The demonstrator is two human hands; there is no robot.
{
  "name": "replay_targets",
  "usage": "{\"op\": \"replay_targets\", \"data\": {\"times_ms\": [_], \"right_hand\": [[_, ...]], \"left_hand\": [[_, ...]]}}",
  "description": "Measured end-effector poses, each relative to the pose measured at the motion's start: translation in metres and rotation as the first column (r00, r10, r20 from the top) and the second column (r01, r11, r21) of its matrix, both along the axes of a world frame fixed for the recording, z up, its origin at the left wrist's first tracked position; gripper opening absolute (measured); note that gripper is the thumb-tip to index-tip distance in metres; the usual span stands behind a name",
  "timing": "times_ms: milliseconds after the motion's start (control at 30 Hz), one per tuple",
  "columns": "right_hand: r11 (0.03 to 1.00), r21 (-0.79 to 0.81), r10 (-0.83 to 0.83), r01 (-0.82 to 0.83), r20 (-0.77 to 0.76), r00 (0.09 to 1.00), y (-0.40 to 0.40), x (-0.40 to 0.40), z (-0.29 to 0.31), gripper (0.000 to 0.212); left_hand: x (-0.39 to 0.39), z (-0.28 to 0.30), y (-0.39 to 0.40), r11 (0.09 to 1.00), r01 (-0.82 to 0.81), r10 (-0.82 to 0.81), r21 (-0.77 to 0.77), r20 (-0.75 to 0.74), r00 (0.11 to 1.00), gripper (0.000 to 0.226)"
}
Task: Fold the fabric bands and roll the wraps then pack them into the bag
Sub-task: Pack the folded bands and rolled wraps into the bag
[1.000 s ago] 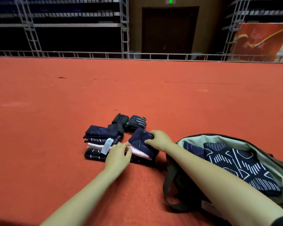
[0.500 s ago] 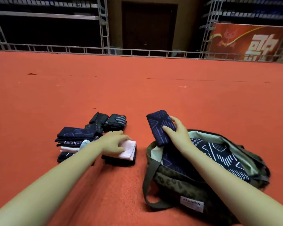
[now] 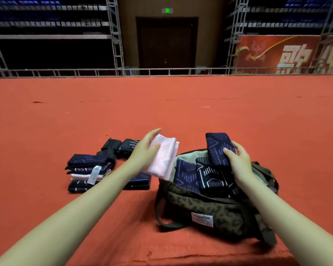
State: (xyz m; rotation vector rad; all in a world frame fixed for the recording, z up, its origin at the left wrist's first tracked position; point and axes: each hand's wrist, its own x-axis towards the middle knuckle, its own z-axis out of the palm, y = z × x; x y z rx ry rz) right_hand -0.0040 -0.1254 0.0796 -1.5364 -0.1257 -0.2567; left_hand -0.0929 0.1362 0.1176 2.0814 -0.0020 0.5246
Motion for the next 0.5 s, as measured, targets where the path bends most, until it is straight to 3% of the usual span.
{"op": "replay_targets", "data": {"times_ms": [133, 300, 367, 500], "right_hand": [[0.994, -0.093, 0.059, -0.064, -0.057, 0.997, -0.021, -0.015, -0.019, 0.04], [0.964, -0.24, 0.109, -0.117, -0.05, 0.993, -0.032, -0.029, -0.032, 0.044], [0.958, -0.263, 0.113, -0.118, -0.034, 0.993, -0.032, -0.031, -0.033, 0.043], [0.946, -0.308, 0.101, -0.101, -0.018, 0.995, -0.029, -0.032, -0.035, 0.045]], "left_hand": [[0.018, -0.008, -0.054, 0.997, -0.025, 0.022, -0.071, -0.054, 0.998, 0.049], [0.029, -0.073, -0.085, 0.95, -0.193, 0.25, 0.244, -0.229, 0.941, 0.049], [0.028, -0.081, -0.089, 0.947, -0.244, 0.284, 0.208, -0.196, 0.938, 0.049], [0.027, -0.074, -0.096, 0.978, -0.167, 0.189, 0.121, -0.192, 0.963, 0.056]]}}
